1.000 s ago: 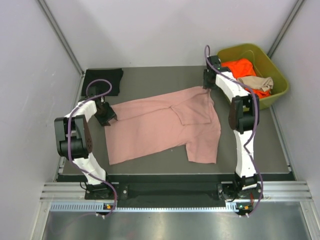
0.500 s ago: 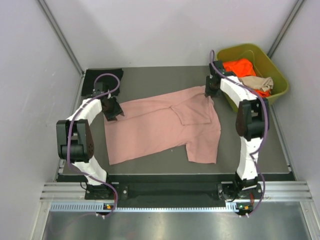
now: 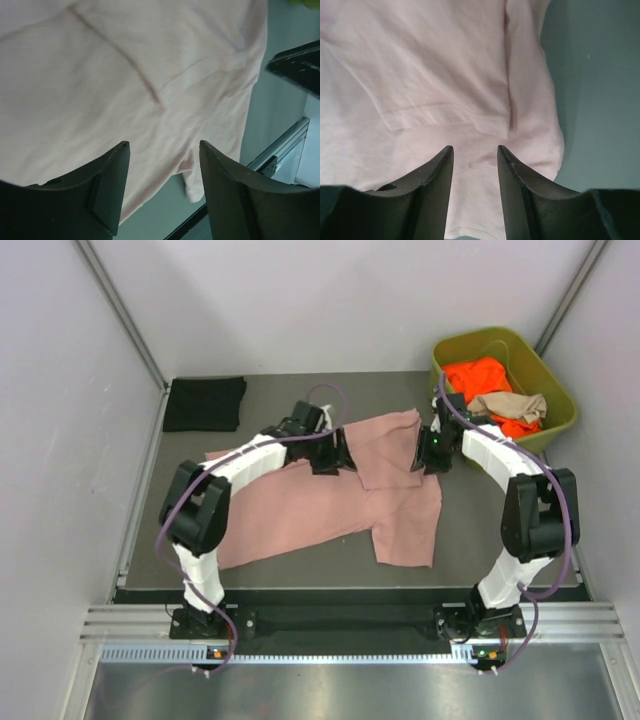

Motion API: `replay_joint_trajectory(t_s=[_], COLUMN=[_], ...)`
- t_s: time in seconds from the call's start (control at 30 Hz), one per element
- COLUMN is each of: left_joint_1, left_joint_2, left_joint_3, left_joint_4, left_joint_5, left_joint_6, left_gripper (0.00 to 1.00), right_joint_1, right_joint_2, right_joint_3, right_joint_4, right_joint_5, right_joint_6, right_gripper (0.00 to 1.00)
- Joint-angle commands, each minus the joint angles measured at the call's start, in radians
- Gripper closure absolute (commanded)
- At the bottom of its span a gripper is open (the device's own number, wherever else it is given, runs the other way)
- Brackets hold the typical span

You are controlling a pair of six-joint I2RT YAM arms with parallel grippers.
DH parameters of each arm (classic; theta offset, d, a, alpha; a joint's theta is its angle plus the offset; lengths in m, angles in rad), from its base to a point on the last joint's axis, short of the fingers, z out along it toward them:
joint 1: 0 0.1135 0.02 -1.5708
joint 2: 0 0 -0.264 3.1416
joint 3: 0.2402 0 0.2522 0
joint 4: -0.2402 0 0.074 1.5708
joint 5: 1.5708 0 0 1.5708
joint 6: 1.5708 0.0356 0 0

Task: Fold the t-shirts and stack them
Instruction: Fold the tshirt

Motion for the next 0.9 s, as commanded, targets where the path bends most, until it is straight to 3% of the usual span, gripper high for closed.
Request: replay_joint_trajectory(t_s=[0.0,0.3,0.53,0.87], left_joint_1=[-0.062,-0.137,-0.151,-0.157], left_joint_2=[0.094,0.208,0.281,0.318], left_joint_3=[0.068,0.136,0.196,0.202], left_joint_4=[0.081,0.039,0.048,0.052], left_joint_5=[0.028,-0.078,-0.069,-0.035], left_joint_6=[-0.072,-0.134,-0.169,-0.212], left_gripper=[0.39,0.42,0.52,0.58], right_joint_1=[-0.041,-0.059,-0.058,-0.059], right_joint_2=[-0.037,-0.041,-0.032,-0.018], right_joint_3=[-0.050,-0.110,-0.111,-0.116], right_joint_4=[0.045,0.088,0.089,0.091], right_joint_5=[-0.074,-0.095,-0.098,-0.085], right_joint_6=[-0.002,-0.028,-0.033,-0.028], right_gripper=[0.59,0.60,0.61,0.62])
